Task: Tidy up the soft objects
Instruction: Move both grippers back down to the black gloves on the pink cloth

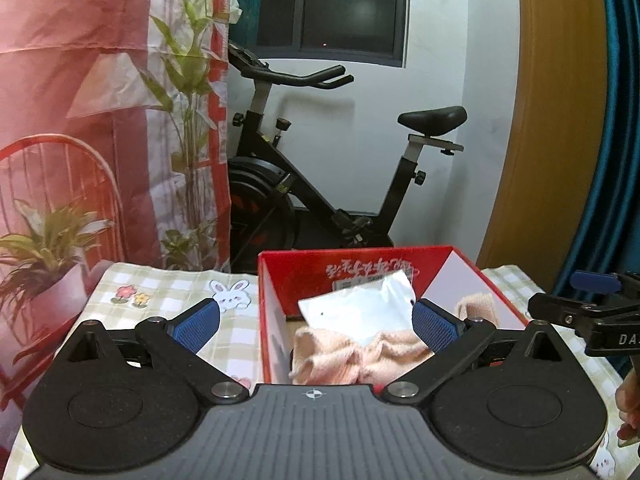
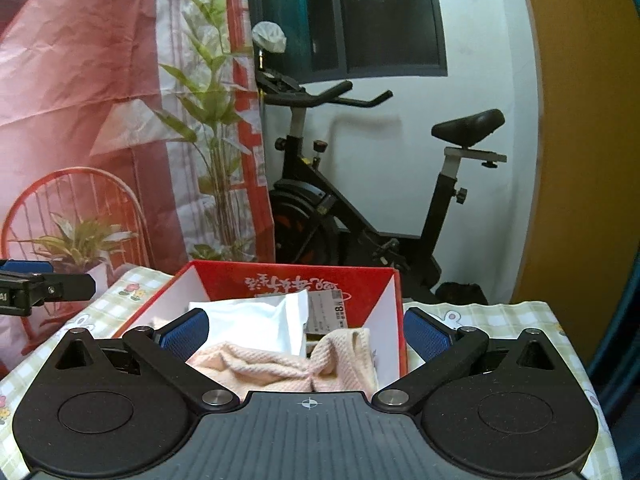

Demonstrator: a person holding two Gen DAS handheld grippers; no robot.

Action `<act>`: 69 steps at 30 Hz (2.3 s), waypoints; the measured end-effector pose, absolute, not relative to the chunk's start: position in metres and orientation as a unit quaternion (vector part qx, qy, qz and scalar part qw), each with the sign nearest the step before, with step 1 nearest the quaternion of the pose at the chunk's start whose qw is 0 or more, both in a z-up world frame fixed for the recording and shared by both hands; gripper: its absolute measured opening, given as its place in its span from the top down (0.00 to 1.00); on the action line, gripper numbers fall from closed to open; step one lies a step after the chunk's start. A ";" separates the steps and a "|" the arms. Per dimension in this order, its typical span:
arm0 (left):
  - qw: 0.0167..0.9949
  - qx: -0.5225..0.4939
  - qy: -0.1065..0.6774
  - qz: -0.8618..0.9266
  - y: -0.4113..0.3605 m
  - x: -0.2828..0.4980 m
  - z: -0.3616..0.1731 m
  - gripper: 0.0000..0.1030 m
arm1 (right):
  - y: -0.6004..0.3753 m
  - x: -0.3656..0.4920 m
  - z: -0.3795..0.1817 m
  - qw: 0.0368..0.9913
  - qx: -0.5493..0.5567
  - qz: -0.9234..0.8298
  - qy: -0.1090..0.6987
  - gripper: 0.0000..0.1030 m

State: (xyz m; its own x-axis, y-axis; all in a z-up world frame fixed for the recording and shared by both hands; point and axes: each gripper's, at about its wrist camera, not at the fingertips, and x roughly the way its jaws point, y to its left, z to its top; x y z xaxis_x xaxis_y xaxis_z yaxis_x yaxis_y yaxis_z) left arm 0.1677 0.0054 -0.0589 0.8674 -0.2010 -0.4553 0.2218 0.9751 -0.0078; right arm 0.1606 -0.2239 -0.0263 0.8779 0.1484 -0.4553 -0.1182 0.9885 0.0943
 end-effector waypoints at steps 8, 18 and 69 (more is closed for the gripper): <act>0.963 0.010 0.247 -0.109 0.013 0.132 -0.073 0.00 | -0.218 0.114 -0.039 0.973 0.042 0.062 0.220 0.00; 0.955 0.000 0.273 -0.119 0.013 0.109 -0.108 0.00 | -0.208 0.078 -0.077 0.961 0.060 0.053 0.263 0.00; 0.921 0.022 0.376 -0.098 0.009 0.114 -0.193 0.00 | -0.204 0.065 -0.162 0.943 0.019 0.042 0.331 0.00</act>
State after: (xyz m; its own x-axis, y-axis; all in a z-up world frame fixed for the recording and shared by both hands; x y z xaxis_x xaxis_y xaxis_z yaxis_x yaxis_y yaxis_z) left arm 0.1144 0.0094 -0.1929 0.6977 -0.1642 -0.6973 0.1977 0.9797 -0.0329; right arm 0.0652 -0.2038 -0.1624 0.7779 0.0918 -0.6216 -0.0665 0.9957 0.0639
